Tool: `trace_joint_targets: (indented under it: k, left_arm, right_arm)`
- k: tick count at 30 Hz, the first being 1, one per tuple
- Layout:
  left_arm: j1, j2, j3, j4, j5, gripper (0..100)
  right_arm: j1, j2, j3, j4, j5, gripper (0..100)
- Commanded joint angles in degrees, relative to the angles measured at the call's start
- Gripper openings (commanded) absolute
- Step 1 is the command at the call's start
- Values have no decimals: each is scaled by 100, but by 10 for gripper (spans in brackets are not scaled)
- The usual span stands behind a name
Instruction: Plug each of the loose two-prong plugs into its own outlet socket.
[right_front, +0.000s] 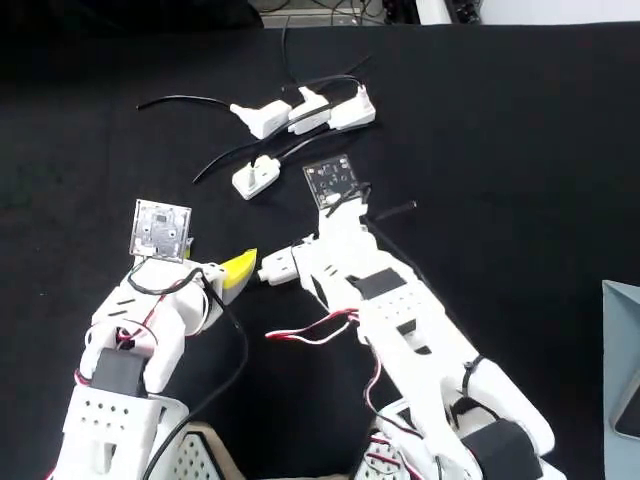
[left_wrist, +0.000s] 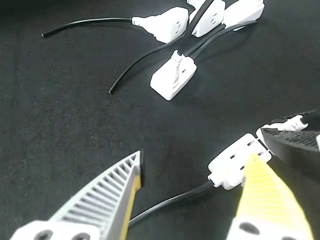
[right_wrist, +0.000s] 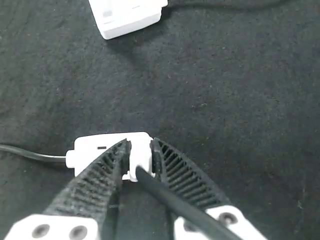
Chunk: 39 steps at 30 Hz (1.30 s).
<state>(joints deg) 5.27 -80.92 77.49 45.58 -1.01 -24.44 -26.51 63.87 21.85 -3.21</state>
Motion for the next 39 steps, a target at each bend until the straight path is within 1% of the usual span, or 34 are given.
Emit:
trace_joint_targets:
  k: [1, 11, 20, 27, 32, 36, 39]
  left_arm:
    - [-57, -44, -22, -35, 18, 317]
    - [-57, -44, -22, -35, 18, 317]
    - [-57, -44, -31, -35, 18, 317]
    - [-57, -44, -31, -35, 9, 317]
    - [-57, -44, -31, -35, 9, 317]
    - [-57, -44, -31, -35, 9, 317]
    - [-57, -44, -31, -35, 9, 317]
  right_arm:
    - [44, 66, -382, -105, -62, 11]
    - [-123, 549, -479, -105, -62, 11]
    - [-141, 277, -470, 158, -70, 11]
    - [-149, 154, -435, 176, -79, 11]
    - [-211, 180, -418, 185, -229, 11]
    - [-387, 567, -470, 185, -229, 11]
    - [-369, 804, -602, 193, -334, 11]
